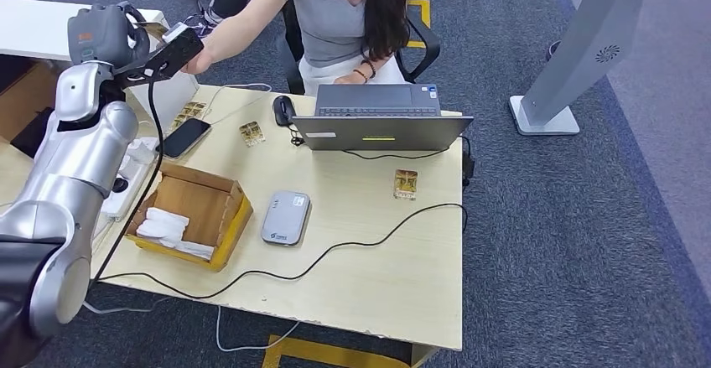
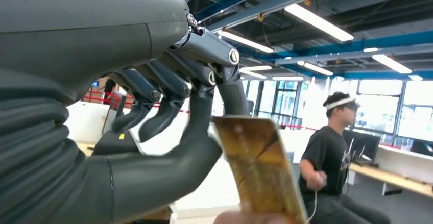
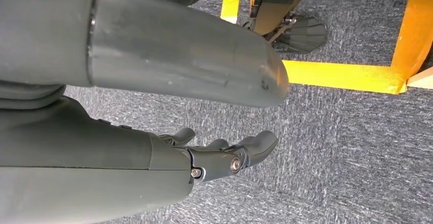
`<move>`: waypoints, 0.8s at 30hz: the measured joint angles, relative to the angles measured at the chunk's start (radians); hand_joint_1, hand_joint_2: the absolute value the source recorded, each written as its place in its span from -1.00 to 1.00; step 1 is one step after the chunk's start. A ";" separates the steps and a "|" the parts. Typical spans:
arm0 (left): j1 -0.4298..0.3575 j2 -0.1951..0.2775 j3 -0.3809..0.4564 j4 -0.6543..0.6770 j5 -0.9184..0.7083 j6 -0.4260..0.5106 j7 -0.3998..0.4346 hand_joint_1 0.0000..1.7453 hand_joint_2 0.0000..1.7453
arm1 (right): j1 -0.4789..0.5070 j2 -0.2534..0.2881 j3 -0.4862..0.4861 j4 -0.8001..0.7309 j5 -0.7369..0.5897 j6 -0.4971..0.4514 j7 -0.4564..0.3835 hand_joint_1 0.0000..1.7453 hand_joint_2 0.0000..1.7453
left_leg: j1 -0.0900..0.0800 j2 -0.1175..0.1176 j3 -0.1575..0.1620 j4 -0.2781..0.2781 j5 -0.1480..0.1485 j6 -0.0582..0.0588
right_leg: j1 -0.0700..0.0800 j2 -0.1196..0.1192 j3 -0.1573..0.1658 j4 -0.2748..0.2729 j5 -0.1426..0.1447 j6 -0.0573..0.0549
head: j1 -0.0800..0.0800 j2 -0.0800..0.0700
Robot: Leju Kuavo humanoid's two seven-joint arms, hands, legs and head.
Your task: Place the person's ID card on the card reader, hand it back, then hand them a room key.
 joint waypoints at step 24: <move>0.304 0.122 0.070 -0.210 0.393 0.136 -0.231 -1.00 1.00 | 0.037 0.005 -0.008 0.001 -0.032 -0.015 -0.045 -1.00 -1.00 | 0.000 0.005 0.000 -0.001 -0.002 -0.001 | 0.000 0.005 -0.001 0.000 -0.001 -0.001 | 0.000 0.000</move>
